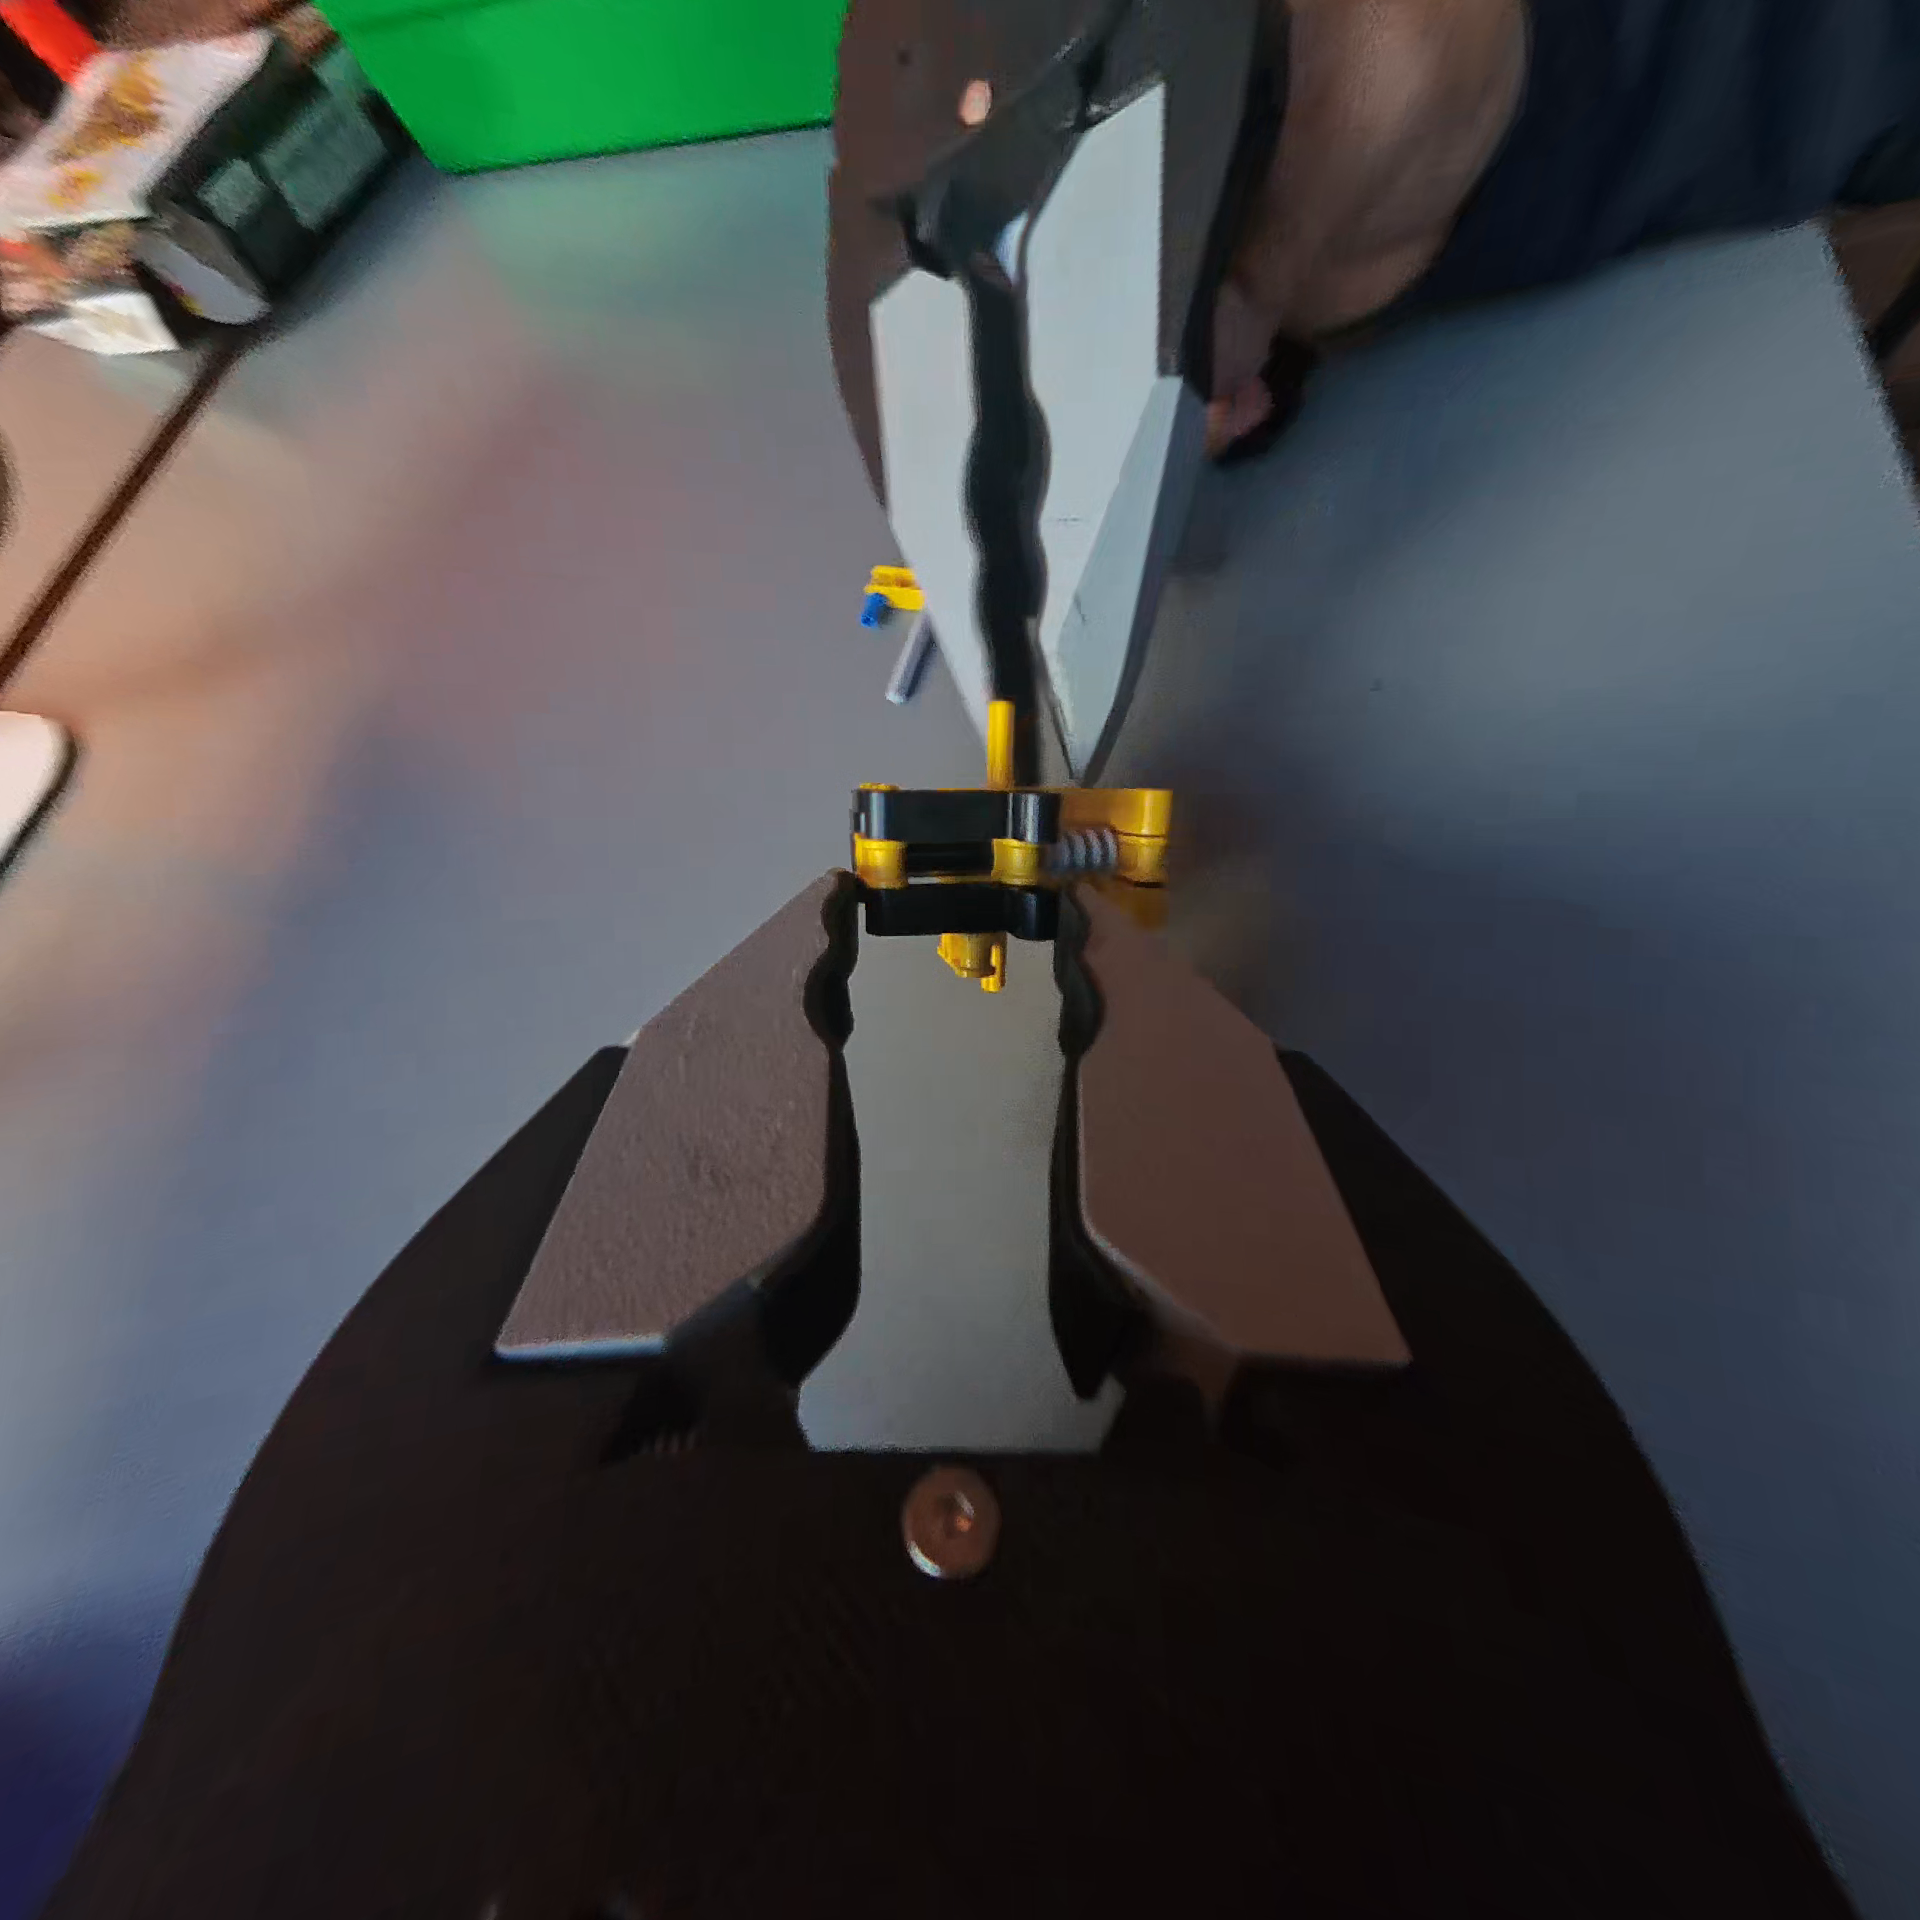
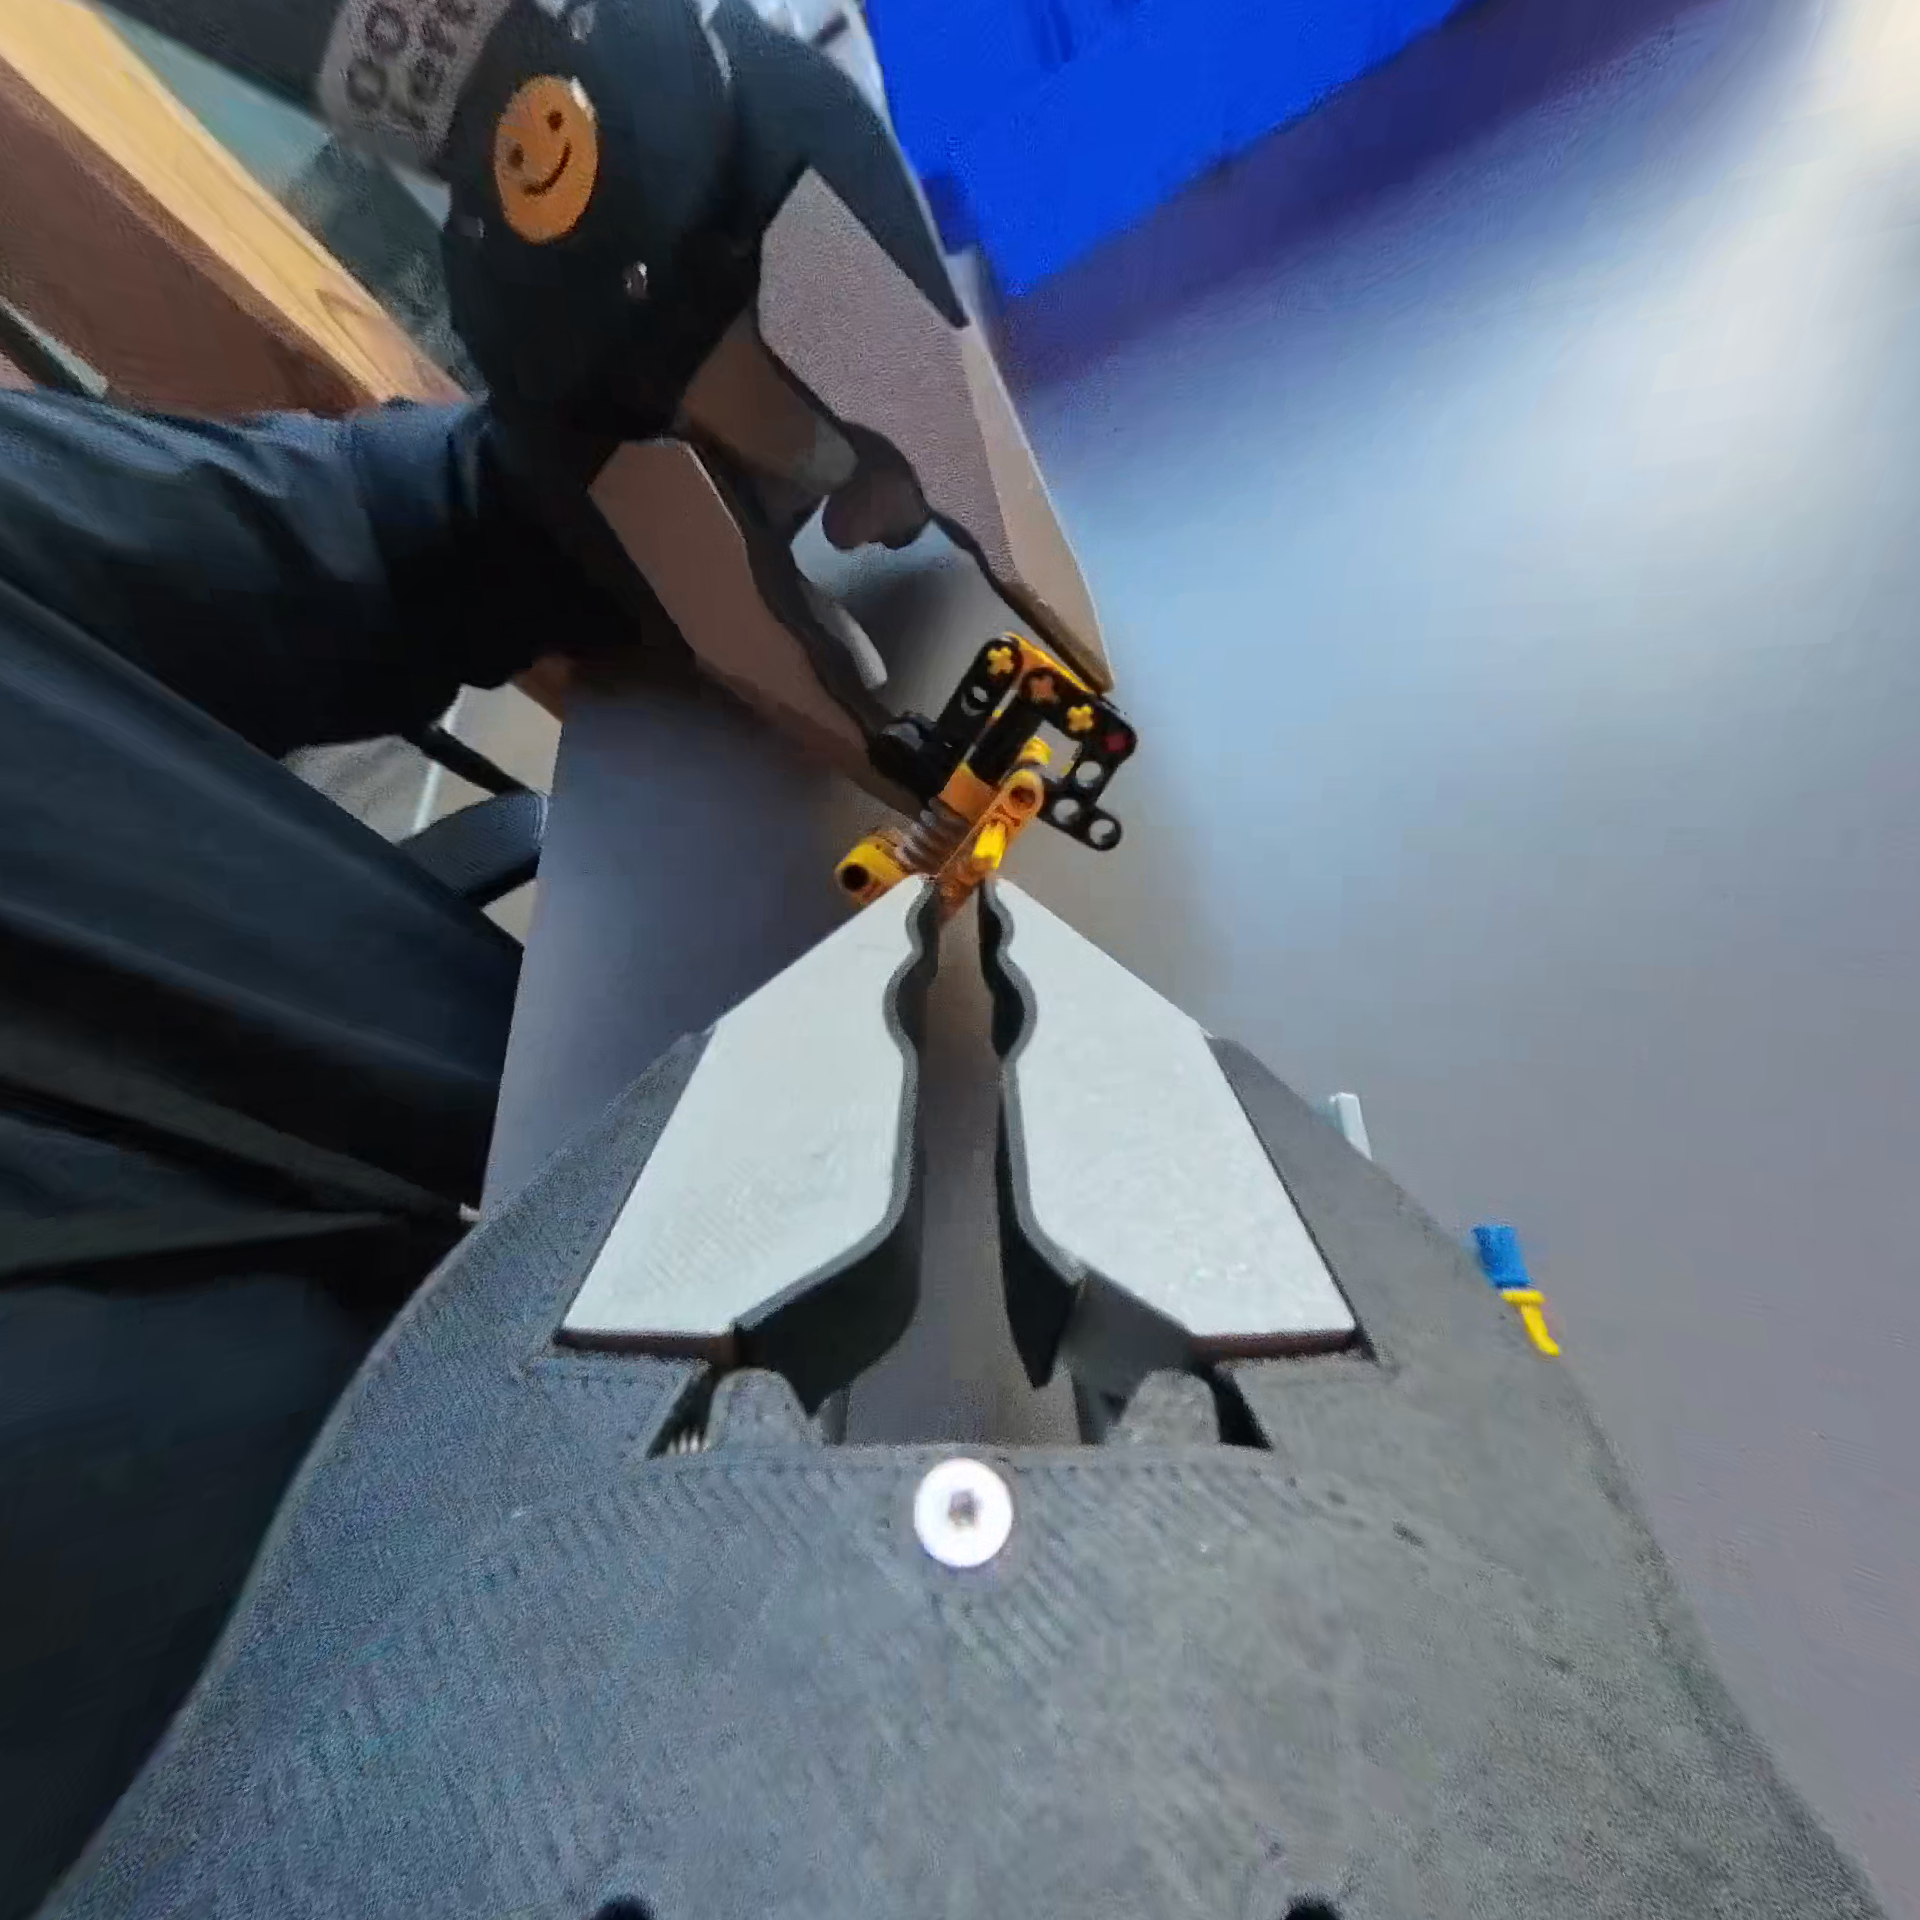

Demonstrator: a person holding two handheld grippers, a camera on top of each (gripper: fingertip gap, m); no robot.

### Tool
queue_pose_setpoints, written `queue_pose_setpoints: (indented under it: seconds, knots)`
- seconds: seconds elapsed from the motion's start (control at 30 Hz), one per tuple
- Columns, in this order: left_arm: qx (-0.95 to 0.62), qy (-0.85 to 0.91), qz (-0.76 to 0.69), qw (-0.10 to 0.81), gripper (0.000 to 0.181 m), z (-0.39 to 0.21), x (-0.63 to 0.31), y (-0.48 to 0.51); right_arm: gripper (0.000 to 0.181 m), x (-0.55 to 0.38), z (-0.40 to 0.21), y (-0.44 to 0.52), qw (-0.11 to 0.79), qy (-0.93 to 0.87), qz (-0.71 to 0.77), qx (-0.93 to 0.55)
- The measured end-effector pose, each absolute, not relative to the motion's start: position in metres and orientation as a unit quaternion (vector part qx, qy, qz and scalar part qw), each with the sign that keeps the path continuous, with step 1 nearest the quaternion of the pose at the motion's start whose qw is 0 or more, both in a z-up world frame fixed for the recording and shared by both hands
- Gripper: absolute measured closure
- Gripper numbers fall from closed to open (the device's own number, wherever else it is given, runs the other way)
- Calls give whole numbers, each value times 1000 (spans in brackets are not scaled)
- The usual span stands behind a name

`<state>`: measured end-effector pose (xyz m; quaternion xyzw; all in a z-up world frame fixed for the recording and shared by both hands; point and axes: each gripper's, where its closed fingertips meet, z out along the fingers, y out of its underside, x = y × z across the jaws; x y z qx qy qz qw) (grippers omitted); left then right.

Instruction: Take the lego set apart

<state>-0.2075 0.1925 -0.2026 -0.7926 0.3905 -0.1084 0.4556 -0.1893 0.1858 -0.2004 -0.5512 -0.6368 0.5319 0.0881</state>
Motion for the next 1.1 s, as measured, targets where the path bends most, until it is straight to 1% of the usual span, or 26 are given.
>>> queue_pose_setpoints:
  seconds: [0.03,0.1,0.13,0.17,0.2,0.23,0.33,0.47,0.53,0.67,0.73,0.83,0.9,0.93,0.97,1.0,1.03,1.07,1.1]
  knots:
    - [-793,384,-84,465,146,-201,-211,196,176,-192,-199,189,91,-626,535,-560]
    - [-792,378,-44,478,146,-197,-213,201,173,-195,-196,194,102,-614,541,-566]
    - [-794,378,-21,476,146,-197,-213,203,164,-195,-194,193,97,-607,551,-564]
    - [-795,381,5,473,146,-197,-213,203,162,-195,-195,193,88,-604,554,-566]
    - [-790,386,21,476,146,-196,-210,203,172,-195,-198,194,85,-605,548,-572]
    - [-788,386,29,478,146,-195,-206,202,176,-194,-199,197,92,-609,540,-574]
    - [-781,388,62,486,146,-192,-207,204,176,-196,-196,199,125,-616,530,-569]
    - [-768,376,23,518,145,-184,-203,205,176,-193,-185,198,148,-627,540,-542]
    - [-770,378,-21,514,135,-185,-196,202,177,-192,-183,193,143,-631,546,-532]
    - [-771,388,4,505,136,-189,-202,203,177,-197,-187,196,159,-631,532,-541]
    - [-762,399,19,509,136,-189,-203,203,177,-197,-185,193,145,-620,551,-539]
    - [-760,401,-1,511,137,-187,-199,201,177,-195,-187,193,142,-627,545,-538]
    - [-776,404,4,483,137,-197,-200,199,177,-195,-196,192,173,-659,494,-539]
    - [-782,407,21,472,137,-201,-202,199,177,-195,-196,194,203,-672,470,-535]
    - [-782,400,28,477,138,-202,-204,200,177,-196,-190,196,225,-668,470,-532]
    - [-786,376,-4,491,139,-200,-205,202,178,-197,-182,200,226,-649,491,-535]
    - [-794,335,-70,502,144,-194,-205,204,178,-197,-175,203,209,-619,527,-543]
    - [-797,296,-137,509,145,-186,-205,206,178,-196,-171,207,191,-592,556,-552]
    - [-798,272,-173,510,145,-184,-204,209,179,-196,-171,211,187,-582,564,-556]
